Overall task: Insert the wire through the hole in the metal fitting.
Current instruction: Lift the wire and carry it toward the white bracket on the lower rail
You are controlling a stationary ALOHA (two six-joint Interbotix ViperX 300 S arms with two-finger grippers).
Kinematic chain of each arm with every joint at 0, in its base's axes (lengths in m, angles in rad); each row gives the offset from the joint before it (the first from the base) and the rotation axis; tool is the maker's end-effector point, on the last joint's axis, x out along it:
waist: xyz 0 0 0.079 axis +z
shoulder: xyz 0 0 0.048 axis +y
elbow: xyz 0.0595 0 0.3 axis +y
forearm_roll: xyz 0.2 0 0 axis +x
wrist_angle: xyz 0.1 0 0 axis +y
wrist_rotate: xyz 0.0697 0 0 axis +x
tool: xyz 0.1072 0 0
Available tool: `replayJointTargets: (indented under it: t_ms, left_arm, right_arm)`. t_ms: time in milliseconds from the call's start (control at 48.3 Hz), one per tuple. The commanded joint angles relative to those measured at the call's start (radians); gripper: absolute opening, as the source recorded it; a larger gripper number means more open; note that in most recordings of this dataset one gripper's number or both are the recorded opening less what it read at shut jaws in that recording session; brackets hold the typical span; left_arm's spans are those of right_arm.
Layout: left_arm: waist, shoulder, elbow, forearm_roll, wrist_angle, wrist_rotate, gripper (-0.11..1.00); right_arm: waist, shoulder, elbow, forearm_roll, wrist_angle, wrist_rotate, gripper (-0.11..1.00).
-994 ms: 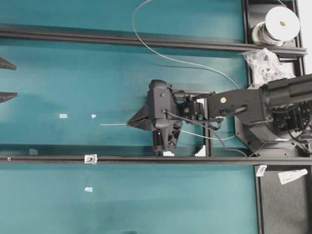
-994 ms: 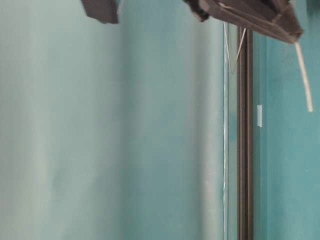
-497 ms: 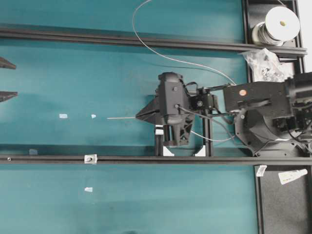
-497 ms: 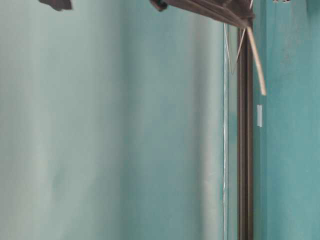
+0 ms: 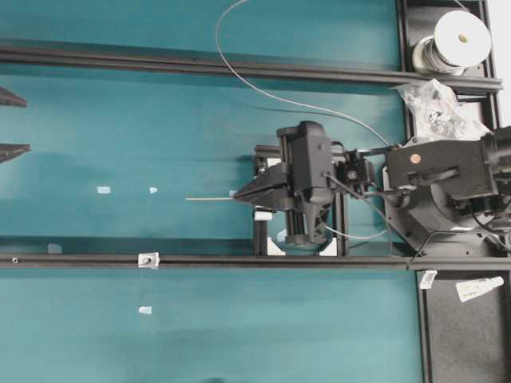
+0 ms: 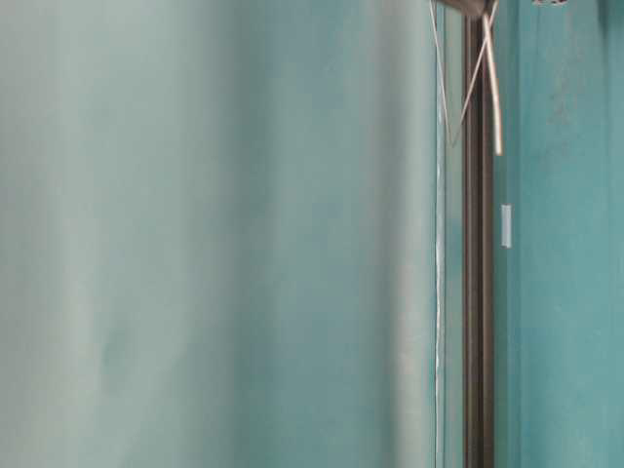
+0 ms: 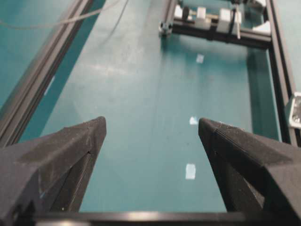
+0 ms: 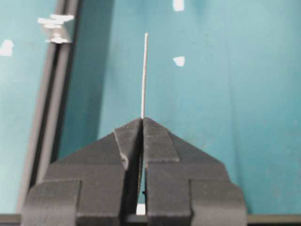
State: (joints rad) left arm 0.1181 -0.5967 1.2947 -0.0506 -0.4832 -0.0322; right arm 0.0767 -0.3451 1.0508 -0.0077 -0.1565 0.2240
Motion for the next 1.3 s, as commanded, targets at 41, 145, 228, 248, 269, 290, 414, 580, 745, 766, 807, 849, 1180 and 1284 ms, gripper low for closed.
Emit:
replayJointTargets:
  t_ms: [41, 145, 228, 248, 269, 290, 414, 580, 745, 766, 807, 849, 1180, 1284]
  left_arm:
    - [-0.003, -0.002, -0.008, -0.003, -0.029, -0.002, 0.67]
    - [-0.012, -0.002, -0.009, -0.003, -0.041, -0.002, 0.67]
    - [-0.023, -0.002, -0.012, -0.002, -0.051, -0.002, 0.67]
    - [-0.025, -0.002, -0.012, -0.002, -0.052, -0.002, 0.67]
    - [-0.028, -0.002, -0.014, -0.002, -0.055, -0.002, 0.67]
    - [-0.031, -0.002, -0.014, -0.002, -0.058, -0.002, 0.67]
    - [-0.055, 0.000, -0.014, 0.000, -0.074, 0.003, 0.67]
    - [-0.077, 0.037, -0.020, 0.000, -0.087, 0.006, 0.67]
    - [-0.100, 0.135, -0.052, 0.003, -0.152, 0.012, 0.67]
    - [-0.103, 0.149, -0.058, 0.003, -0.160, 0.014, 0.67]
    - [-0.107, 0.176, -0.069, 0.003, -0.175, 0.018, 0.67]
    - [-0.110, 0.204, -0.078, 0.005, -0.186, 0.025, 0.66]
    - [-0.115, 0.272, -0.092, 0.005, -0.262, 0.048, 0.66]
    - [-0.117, 0.264, -0.091, 0.003, -0.262, 0.048, 0.66]
  right_arm:
    - [0.023, -0.034, -0.005, 0.021, -0.003, 0.002, -0.01]
    - [0.040, -0.038, -0.014, 0.023, 0.018, 0.002, -0.01]
    - [0.048, -0.038, -0.017, 0.021, 0.031, 0.002, -0.01]
    - [0.048, -0.038, -0.018, 0.021, 0.031, 0.002, -0.01]
    - [0.051, -0.038, -0.017, 0.023, 0.032, 0.002, -0.01]
    - [0.052, -0.038, -0.017, 0.023, 0.032, 0.002, -0.01]
    - [0.081, -0.040, -0.018, 0.038, 0.032, 0.003, -0.01]
    - [0.130, -0.041, -0.017, 0.083, 0.026, 0.003, -0.01]
    - [0.161, -0.032, -0.005, 0.132, -0.025, 0.003, -0.01]
    - [0.164, -0.031, -0.003, 0.137, -0.032, 0.003, -0.01]
    - [0.170, -0.025, 0.003, 0.150, -0.051, 0.003, -0.01]
    - [0.175, -0.020, 0.011, 0.164, -0.067, 0.003, -0.01]
    - [0.239, 0.066, 0.043, 0.296, -0.230, -0.011, -0.01]
    - [0.256, 0.095, 0.037, 0.331, -0.249, -0.023, -0.01]
